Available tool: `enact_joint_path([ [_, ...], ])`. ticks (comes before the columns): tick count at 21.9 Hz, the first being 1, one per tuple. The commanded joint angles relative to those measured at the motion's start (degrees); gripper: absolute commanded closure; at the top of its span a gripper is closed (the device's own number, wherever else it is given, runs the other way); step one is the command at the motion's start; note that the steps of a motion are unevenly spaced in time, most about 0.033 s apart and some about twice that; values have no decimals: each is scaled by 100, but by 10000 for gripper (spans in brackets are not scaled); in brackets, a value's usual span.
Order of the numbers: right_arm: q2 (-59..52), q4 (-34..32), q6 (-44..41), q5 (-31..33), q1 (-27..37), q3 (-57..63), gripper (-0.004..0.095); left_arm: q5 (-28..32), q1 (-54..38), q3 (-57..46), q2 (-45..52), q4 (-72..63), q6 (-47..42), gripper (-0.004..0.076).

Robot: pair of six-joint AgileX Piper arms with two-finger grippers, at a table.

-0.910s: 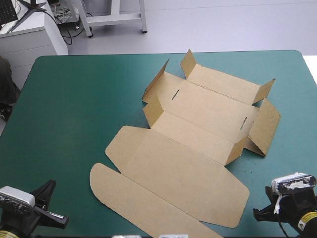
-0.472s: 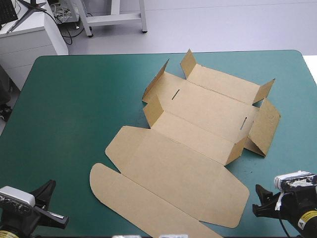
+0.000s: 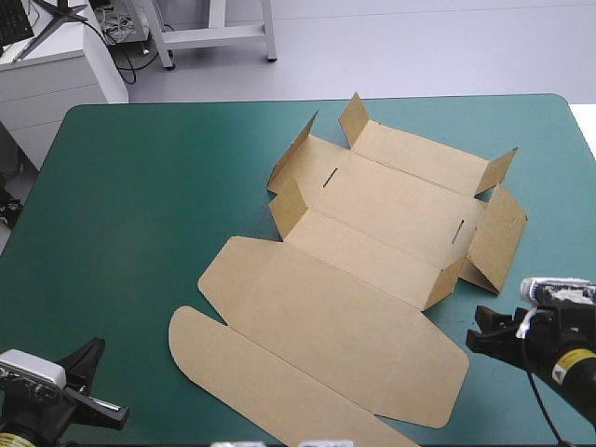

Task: Fold the box

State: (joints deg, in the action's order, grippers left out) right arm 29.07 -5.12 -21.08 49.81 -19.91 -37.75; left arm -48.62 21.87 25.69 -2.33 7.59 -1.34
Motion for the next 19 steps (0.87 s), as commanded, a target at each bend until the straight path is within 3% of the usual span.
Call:
enact_joint_path([
  [1, 684, -58, -26, -52, 0, -649, 373, 421, 22, 124, -91, 15, -47, 734],
  [4, 1354, -68, -235, 174, 0, -1047, 373, 421, 22, 124, -91, 15, -47, 734],
  [12, 3647, 266, -697, -130, 27, -1829, 373, 421, 22, 124, -91, 15, -47, 734],
  [19, 4642, 222, -1343, 2, 310, -2015, 374, 421, 22, 124, -91, 15, -47, 734],
])
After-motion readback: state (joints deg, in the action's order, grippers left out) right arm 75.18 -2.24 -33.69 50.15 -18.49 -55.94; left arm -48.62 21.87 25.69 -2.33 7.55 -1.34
